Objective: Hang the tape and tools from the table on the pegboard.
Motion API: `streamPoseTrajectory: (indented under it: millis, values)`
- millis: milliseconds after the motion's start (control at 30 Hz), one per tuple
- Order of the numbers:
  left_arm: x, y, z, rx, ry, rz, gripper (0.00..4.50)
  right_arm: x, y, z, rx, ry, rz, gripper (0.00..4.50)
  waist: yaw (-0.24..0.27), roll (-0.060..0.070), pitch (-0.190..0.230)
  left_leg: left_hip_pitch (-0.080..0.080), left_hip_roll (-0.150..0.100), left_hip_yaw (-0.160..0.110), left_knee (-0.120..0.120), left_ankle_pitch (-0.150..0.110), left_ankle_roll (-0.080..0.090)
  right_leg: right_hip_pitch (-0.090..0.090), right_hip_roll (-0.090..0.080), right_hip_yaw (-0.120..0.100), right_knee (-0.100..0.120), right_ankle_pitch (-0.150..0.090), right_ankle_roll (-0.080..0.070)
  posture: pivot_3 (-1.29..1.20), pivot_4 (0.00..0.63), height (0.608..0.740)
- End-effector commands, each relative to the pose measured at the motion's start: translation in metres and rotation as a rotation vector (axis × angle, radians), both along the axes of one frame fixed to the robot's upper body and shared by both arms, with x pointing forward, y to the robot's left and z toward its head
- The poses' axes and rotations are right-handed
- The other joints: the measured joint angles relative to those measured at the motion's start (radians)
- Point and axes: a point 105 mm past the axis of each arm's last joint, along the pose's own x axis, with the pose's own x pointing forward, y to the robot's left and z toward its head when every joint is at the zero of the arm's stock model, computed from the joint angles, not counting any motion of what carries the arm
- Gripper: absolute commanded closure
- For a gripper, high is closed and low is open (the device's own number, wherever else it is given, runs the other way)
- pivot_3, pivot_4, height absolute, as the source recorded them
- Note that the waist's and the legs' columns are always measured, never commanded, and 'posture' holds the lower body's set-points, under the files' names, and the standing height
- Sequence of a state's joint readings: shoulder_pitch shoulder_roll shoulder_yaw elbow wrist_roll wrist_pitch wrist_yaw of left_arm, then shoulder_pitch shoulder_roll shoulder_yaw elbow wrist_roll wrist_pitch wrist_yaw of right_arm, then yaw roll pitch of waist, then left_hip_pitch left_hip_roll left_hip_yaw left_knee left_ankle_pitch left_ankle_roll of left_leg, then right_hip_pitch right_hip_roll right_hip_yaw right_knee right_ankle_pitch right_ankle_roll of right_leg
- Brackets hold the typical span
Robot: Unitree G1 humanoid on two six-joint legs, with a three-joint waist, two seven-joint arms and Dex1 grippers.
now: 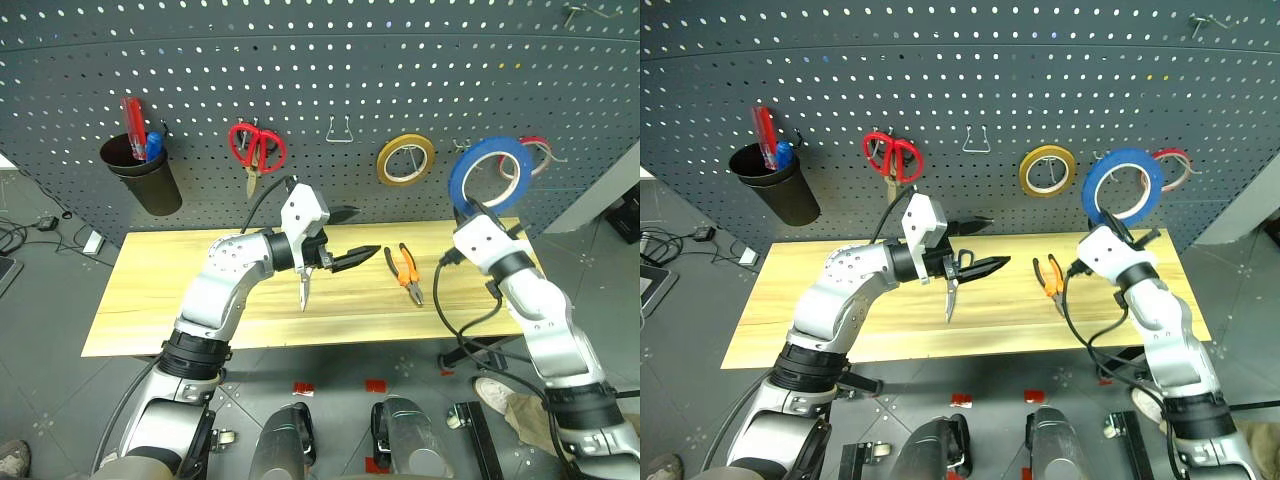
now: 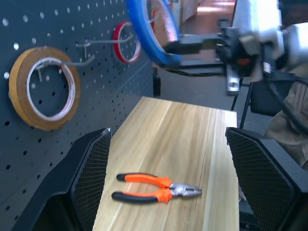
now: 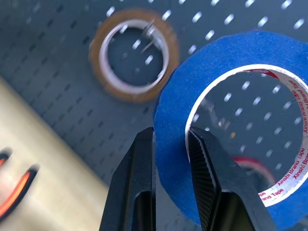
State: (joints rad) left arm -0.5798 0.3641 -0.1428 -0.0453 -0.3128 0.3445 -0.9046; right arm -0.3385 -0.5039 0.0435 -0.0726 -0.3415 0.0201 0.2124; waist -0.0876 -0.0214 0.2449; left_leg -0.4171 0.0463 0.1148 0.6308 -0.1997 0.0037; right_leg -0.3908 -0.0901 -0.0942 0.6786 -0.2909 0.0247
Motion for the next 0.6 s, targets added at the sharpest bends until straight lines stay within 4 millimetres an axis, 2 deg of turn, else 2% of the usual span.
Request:
streamPoseTrajectory:
  millis: [33,167,300,367,467,600]
  values:
    - [-0.002,-0.004,0.014,-0.023,-0.045,-0.015,0.48,0.017,-0.001,0.009,-0.004,-0.002,0.025,3.84,0.000,0.000,0.000,0.000,0.000,0.000,0.000,0.000,0.000,0.000,0.000,0.000,0.000,0.000,0.000,-0.20,0.222,0.740]
    - [-0.002,-0.003,0.013,-0.023,-0.048,-0.008,0.48,0.038,-0.001,0.002,0.057,0.089,0.045,3.84,-0.001,0.000,0.000,0.000,0.000,0.000,0.000,0.000,0.000,0.000,0.000,0.000,0.000,0.003,-0.005,-0.20,0.221,0.740]
    - [-0.001,0.003,0.010,-0.019,-0.039,0.016,0.48,0.038,0.001,-0.003,0.108,0.110,0.067,3.84,0.001,0.000,0.000,-0.001,0.000,0.000,-0.001,0.000,0.000,0.000,0.000,-0.001,-0.001,0.002,-0.004,-0.19,0.218,0.740]
    - [-0.001,0.010,0.005,-0.016,-0.018,0.029,0.48,0.033,0.004,-0.007,0.119,0.114,0.072,3.11,0.001,0.000,0.000,-0.001,0.000,0.001,-0.001,0.000,0.000,0.000,0.000,-0.001,-0.002,0.002,-0.004,-0.18,0.216,0.740]
    - [-0.002,0.022,-0.005,0.010,0.004,0.048,0.48,0.021,0.008,-0.015,0.132,0.123,0.084,2.27,0.002,0.000,0.000,-0.001,0.000,0.000,-0.001,0.000,0.000,0.000,0.000,-0.001,-0.002,0.002,-0.004,-0.17,0.217,0.740]
    - [-0.004,0.048,-0.028,0.116,0.058,0.092,0.48,0.004,0.023,-0.027,0.152,0.176,0.113,0.89,0.000,0.000,0.000,0.000,0.001,0.000,-0.001,0.000,0.000,0.000,0.000,-0.001,0.000,0.002,-0.004,-0.17,0.220,0.740]
